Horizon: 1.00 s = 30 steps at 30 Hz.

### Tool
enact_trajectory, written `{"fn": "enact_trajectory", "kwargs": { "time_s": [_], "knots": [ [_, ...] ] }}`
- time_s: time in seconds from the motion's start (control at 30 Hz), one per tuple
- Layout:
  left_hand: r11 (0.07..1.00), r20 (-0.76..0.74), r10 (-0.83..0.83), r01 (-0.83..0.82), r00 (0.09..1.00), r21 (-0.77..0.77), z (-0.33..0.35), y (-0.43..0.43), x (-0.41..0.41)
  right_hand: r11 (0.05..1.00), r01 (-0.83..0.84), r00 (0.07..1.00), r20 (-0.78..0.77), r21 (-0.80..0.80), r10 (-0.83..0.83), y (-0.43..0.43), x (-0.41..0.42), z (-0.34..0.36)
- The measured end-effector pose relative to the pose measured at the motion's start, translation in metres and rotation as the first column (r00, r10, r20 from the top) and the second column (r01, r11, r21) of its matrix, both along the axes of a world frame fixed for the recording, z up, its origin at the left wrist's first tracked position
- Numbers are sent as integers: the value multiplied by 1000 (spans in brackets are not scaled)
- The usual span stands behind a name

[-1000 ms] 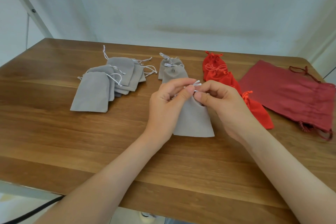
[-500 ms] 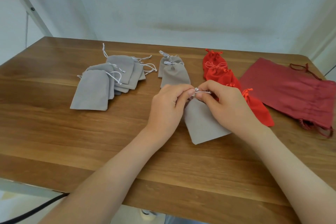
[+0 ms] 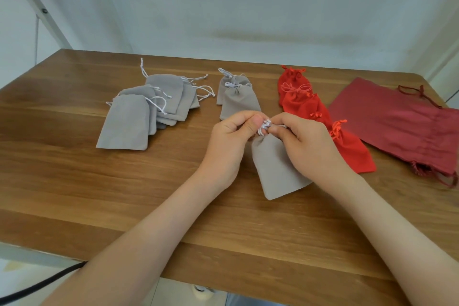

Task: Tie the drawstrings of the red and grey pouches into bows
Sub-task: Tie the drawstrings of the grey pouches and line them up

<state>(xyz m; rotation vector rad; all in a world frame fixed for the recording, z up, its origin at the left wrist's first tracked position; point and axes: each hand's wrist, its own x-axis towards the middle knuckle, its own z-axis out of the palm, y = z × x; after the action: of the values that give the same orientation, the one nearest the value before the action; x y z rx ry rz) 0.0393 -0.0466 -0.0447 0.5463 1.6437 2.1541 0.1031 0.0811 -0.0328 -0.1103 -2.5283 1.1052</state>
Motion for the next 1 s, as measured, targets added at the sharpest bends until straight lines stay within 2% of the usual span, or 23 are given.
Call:
{"fn": "enact_trajectory", "kwargs": {
  "time_s": [0.2, 0.37, 0.63, 0.77, 0.83, 0.9, 1.0],
  "knots": [
    [985, -26, -151, 148, 988, -84, 3, -3, -2, 977, -30, 987, 147, -212, 63, 5, 1, 4],
    [966, -8, -193, 189, 981, -176, 6, -6, -7, 969, 2, 977, 207, -247, 51, 11, 2, 5],
    [921, -124, -177, 120, 976, -370, 7, -11, -9, 999, 44, 978, 203, -24, -38, 8, -1, -1],
    [873, -303, -183, 12, 935, -488, 4, -11, -8, 998, 32, 978, 204, 46, -41, 9, -2, -4],
    [832, -500, -190, -132, 845, -539, 1, -10, -9, 998, 20, 982, 187, 57, -31, 9, -4, -6],
    [814, -711, -229, -269, 664, -514, -4, -11, -12, 997, 2, 988, 157, 74, -13, 9, -5, -8],
    [822, -875, -265, -379, 406, -425, -13, -8, -14, 996, -32, 991, 135, 86, 20, 9, -5, -10]
  ]
}}
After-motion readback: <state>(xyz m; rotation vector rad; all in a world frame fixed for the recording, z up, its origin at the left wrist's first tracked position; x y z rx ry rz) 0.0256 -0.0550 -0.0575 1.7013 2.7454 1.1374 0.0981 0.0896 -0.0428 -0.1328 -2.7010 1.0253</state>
